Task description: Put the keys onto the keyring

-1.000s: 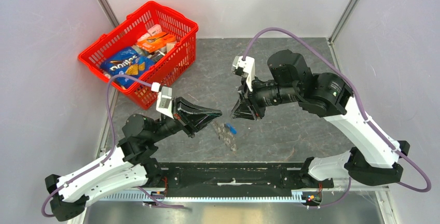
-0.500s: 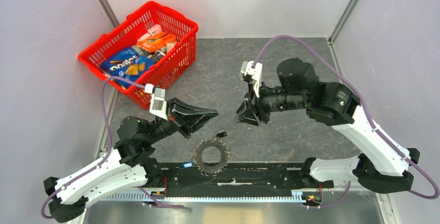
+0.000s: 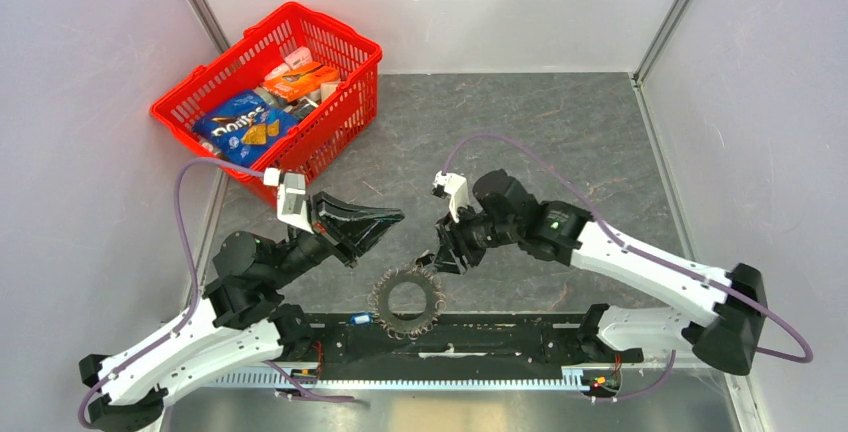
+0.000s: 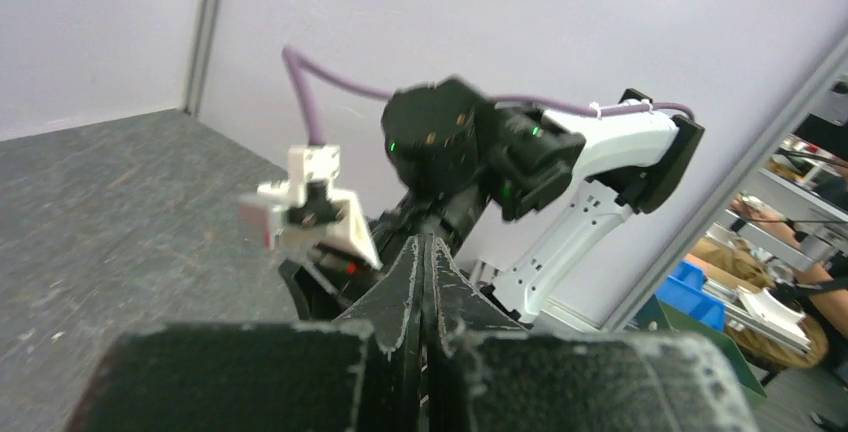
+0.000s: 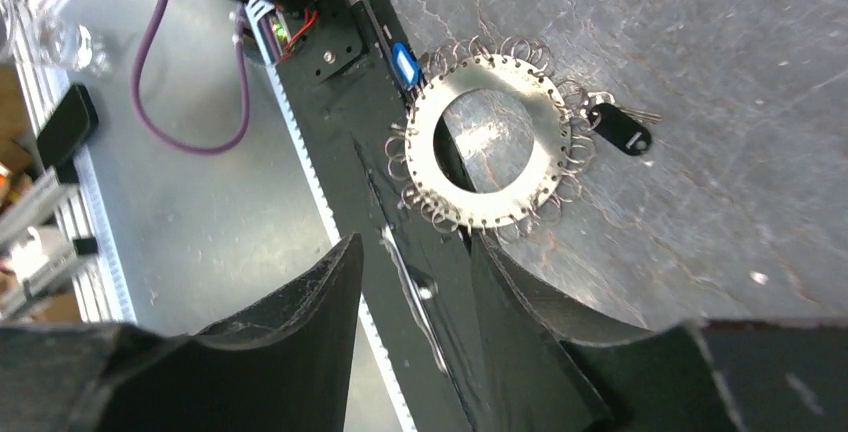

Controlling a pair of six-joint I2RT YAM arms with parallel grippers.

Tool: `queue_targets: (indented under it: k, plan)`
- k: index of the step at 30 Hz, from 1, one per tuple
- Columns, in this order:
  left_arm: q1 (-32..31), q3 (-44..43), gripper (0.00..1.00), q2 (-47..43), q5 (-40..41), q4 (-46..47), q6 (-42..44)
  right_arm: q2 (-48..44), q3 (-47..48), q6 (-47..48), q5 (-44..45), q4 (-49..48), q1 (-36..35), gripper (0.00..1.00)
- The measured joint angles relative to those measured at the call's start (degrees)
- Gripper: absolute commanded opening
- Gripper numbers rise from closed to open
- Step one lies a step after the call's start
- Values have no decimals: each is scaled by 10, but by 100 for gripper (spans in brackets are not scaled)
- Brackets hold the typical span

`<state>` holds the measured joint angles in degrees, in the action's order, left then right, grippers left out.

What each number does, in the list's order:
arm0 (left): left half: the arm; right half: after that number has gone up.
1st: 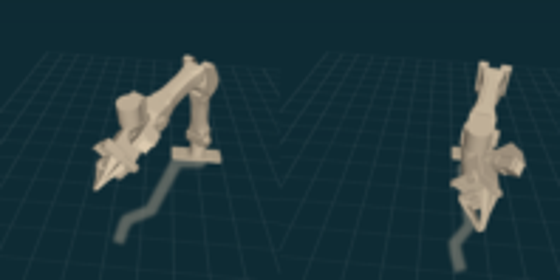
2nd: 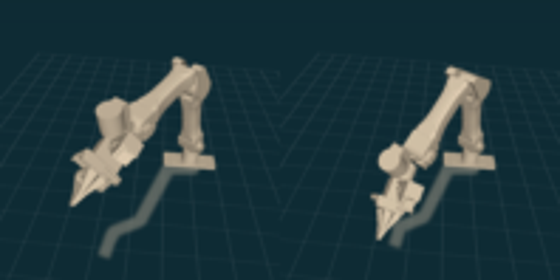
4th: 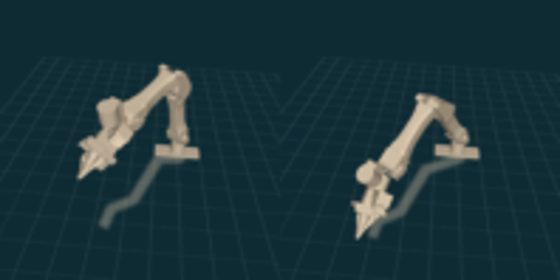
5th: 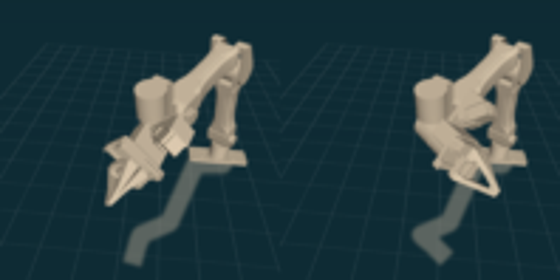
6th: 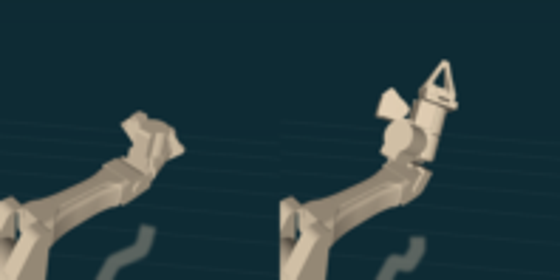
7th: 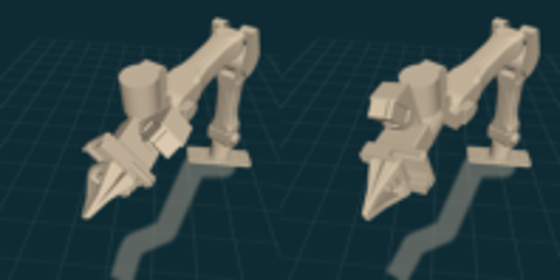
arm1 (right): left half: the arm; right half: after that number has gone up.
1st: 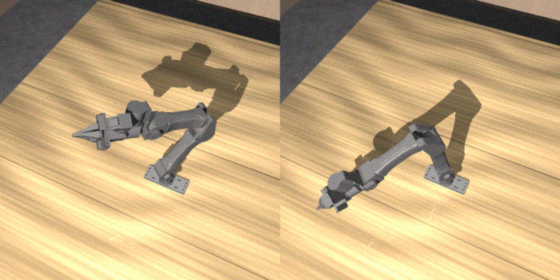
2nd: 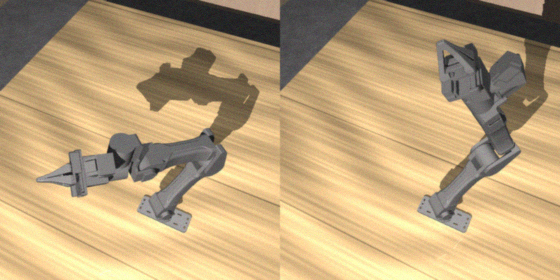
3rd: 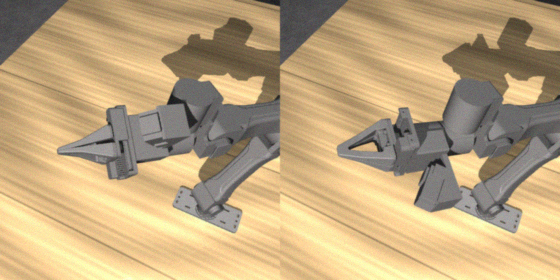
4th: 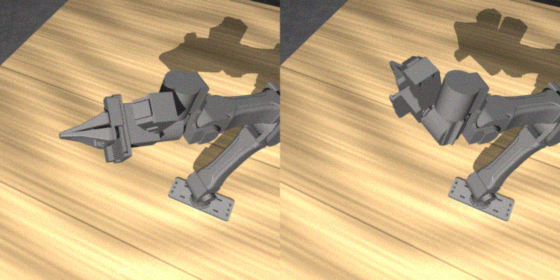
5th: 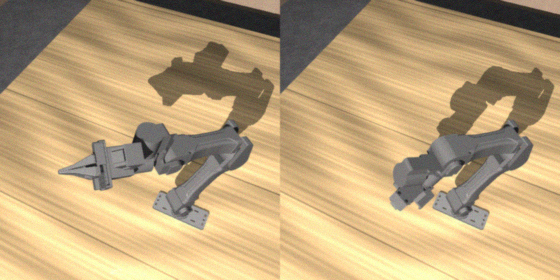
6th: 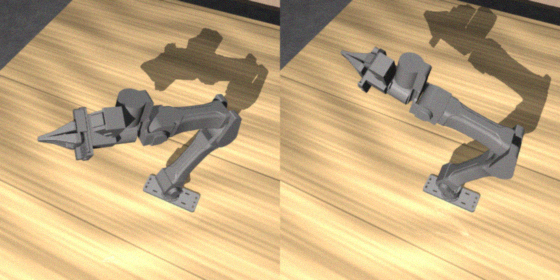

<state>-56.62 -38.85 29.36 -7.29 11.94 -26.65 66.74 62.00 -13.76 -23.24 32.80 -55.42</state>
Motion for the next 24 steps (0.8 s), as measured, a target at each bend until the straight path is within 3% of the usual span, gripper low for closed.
queue_targets:
  k: [4, 10, 16, 24]
  plan:
    - [0, 0, 14, -30, 43, -40, 3, 39, -98, -84, 14, -128, 0, 54]
    - [0, 0, 27, -64, 86, -78, 5, 127, -139, -168, 43, -233, 0, 57]
    - [0, 0, 29, -79, 104, -102, 5, 170, -145, -204, 123, -250, 0, 70]
    - [0, 0, 29, -66, 103, -106, 5, 207, -196, -237, 171, -268, 0, 71]
